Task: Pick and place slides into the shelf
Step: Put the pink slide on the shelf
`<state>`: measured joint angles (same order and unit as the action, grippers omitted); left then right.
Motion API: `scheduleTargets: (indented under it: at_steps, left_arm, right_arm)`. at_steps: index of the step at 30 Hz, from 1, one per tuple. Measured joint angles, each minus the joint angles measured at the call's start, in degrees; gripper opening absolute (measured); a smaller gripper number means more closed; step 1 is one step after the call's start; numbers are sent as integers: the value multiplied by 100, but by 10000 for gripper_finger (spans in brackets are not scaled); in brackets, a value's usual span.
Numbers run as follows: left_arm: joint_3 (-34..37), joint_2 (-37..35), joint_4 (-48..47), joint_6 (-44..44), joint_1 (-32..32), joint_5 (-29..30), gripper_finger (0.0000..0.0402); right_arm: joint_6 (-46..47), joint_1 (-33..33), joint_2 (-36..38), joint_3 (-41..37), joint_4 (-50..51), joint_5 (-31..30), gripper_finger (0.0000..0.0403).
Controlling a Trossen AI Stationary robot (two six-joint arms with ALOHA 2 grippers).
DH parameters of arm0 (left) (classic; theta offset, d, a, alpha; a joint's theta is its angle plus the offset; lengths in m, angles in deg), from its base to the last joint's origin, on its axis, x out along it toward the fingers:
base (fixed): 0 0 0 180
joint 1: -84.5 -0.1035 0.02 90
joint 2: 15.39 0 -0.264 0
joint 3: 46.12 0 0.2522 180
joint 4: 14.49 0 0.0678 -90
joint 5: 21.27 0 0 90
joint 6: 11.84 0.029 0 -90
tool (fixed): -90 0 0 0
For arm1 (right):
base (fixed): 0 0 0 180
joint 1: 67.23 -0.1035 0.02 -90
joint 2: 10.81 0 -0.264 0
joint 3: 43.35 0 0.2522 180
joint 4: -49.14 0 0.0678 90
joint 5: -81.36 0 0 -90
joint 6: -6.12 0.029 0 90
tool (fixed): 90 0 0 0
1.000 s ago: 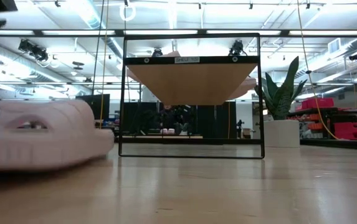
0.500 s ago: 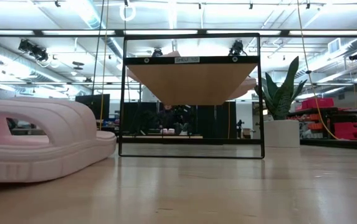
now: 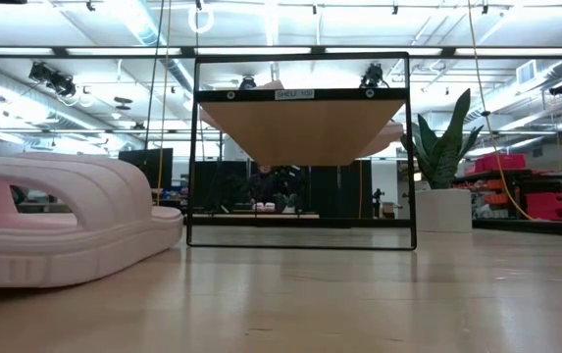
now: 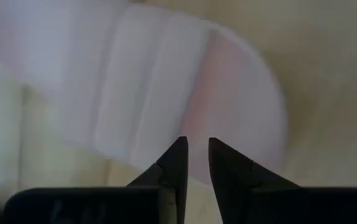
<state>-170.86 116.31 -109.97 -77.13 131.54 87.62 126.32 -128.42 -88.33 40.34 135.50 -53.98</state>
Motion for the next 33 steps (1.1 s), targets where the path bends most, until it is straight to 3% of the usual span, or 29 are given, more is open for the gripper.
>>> scheduleTargets:
  at_steps: [5, 13, 17, 24, 33]
  left_arm:
    - [-2, -13, -228, -193, 5, -22, 110]
    - [-3, -47, -162, -205, 115, 4, 231]
    - [-4, -55, -288, -412, 239, 281, 272]
    - [-4, -55, -680, -498, 427, 941, 276]
    - [10, -55, -619, -460, 358, 1310, 261]
  right_arm:
    - [-38, 0, 0, 0, 0, -147, 134]
    - [-39, 0, 0, 0, 0, -195, 134]
    - [-37, 0, 0, 0, -2, -206, 134]
    - [-35, 24, 0, 0, -2, -207, 134]
    - [-31, 104, 0, 0, -4, -256, 134]
